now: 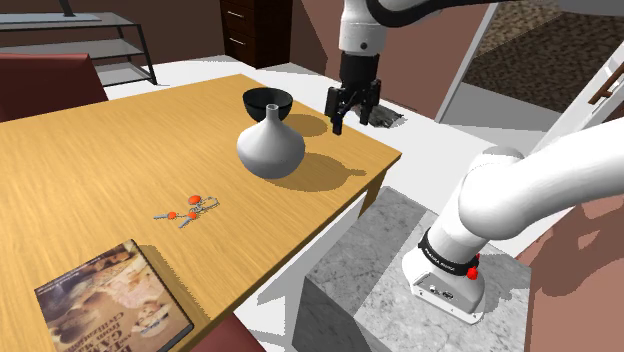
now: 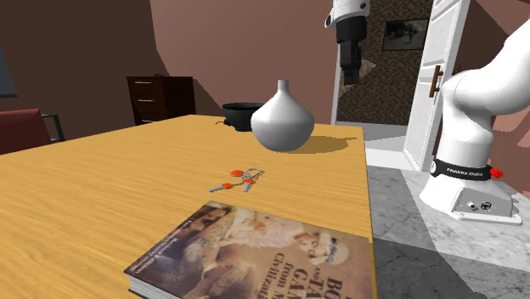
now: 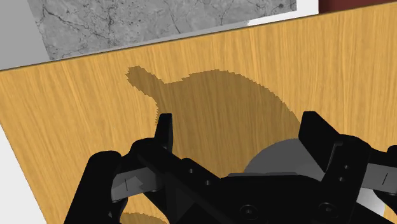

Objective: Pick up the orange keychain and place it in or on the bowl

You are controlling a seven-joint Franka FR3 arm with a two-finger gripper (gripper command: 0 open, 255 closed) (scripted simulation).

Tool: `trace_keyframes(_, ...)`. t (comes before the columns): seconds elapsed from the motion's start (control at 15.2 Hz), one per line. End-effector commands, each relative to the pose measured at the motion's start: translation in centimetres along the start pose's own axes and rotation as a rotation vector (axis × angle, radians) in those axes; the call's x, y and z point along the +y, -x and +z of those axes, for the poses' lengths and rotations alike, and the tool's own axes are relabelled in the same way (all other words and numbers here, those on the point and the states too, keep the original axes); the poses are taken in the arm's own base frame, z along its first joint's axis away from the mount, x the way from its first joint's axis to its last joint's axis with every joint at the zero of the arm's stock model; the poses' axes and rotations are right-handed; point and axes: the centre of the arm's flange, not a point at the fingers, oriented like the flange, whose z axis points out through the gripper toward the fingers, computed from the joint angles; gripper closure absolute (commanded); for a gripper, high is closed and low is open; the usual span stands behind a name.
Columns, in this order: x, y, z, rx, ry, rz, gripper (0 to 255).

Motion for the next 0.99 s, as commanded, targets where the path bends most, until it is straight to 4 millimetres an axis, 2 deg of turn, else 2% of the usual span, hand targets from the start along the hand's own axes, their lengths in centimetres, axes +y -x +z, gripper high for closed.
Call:
trace_keyframes(0.0, -2.4, -0.9, 0.7, 0.010, -0.002, 0.007, 0)
trace_keyframes(0.92, -18.2, -7.7, 6.3, 0.070, -0.009, 0.053, 0)
